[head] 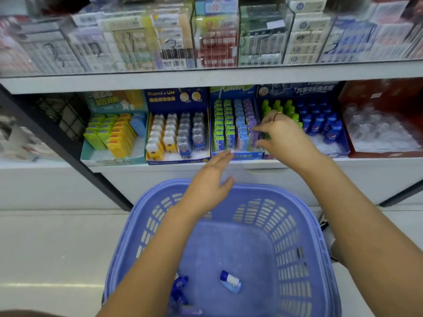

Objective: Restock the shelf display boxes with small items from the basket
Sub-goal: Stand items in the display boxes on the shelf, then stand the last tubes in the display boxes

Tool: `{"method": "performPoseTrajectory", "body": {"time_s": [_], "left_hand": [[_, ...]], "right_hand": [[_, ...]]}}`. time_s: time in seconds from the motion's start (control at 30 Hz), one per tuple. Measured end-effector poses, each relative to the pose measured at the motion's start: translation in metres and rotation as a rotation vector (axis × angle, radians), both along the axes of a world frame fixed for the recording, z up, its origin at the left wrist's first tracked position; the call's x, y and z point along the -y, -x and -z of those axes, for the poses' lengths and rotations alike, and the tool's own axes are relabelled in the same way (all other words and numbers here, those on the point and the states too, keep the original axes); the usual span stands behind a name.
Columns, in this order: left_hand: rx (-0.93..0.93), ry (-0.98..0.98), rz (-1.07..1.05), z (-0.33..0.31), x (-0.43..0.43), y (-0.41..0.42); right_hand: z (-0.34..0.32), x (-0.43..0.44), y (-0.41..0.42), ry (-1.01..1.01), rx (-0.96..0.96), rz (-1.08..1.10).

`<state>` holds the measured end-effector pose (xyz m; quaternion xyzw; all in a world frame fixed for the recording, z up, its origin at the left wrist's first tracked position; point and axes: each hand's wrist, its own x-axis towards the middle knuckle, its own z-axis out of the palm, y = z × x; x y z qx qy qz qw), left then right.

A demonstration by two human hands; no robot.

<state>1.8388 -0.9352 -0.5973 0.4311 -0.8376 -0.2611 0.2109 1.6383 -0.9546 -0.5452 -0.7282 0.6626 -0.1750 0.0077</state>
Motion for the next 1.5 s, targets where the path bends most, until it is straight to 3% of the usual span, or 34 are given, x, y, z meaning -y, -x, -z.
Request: {"method": "performPoseTrajectory", "body": {"time_s": [0.1, 0.17, 0.27, 0.37, 0.43, 0.53, 0.67, 0.8, 0.9, 1.03, 1.13, 1.17, 1.23, 1.4, 1.5], "left_hand": [[-0.106, -0.060, -0.127, 0.003, -0.004, -0.026], [-0.042, -0.184, -0.194, 0.018, -0.010, -0.048], [0.366, -0.415, -0.158, 0.059, -0.023, -0.076], [0.780, -0.637, 0.027, 0.102, -0.045, -0.098], [0.955, -0.692, 0.161, 0.126, -0.058, -0.108], [1.092, -0.770, 0.149, 0.147, -0.066, -0.116], [1.021, -0.831, -0.032, 0.169, -0.060, -0.118], [0.831, -0.923, -0.288, 0.183, -0.055, -0.116], [0.775, -0.836, -0.313, 0.195, -0.056, -0.115], [0.959, -0.786, -0.185, 0.200, -0.061, -0.112], [1.111, -0.753, -0.015, 0.201, -0.061, -0.112], [1.115, -0.799, -0.070, 0.198, -0.060, -0.111], [0.961, -0.920, -0.233, 0.199, -0.056, -0.111], [0.590, -0.918, -0.321, 0.160, -0.036, -0.098], [0.124, -1.083, -0.424, 0.128, -0.028, -0.081]], "right_hand": [[0.001, -0.021, -0.024, 0.031, 0.174, -0.004], [0.017, -0.034, -0.052, -0.126, 0.237, -0.118], [0.066, -0.051, -0.098, -0.534, 0.193, -0.286], [0.131, -0.077, -0.135, -0.926, 0.169, -0.368], [0.168, -0.096, -0.155, -1.138, 0.160, -0.425], [0.209, -0.120, -0.177, -1.318, 0.048, -0.548], [0.236, -0.138, -0.188, -1.364, 0.028, -0.594], [0.254, -0.149, -0.192, -1.315, 0.094, -0.575], [0.256, -0.146, -0.191, -1.375, 0.041, -0.594], [0.250, -0.120, -0.179, -1.519, 0.054, -0.648], [0.237, -0.099, -0.163, -1.478, 0.226, -0.528], [0.232, -0.093, -0.157, -1.474, 0.300, -0.473], [0.223, -0.081, -0.147, -1.430, 0.407, -0.427], [0.189, -0.055, -0.124, -1.310, 0.519, -0.401], [0.160, -0.043, -0.107, -1.218, 0.571, -0.347]]}}
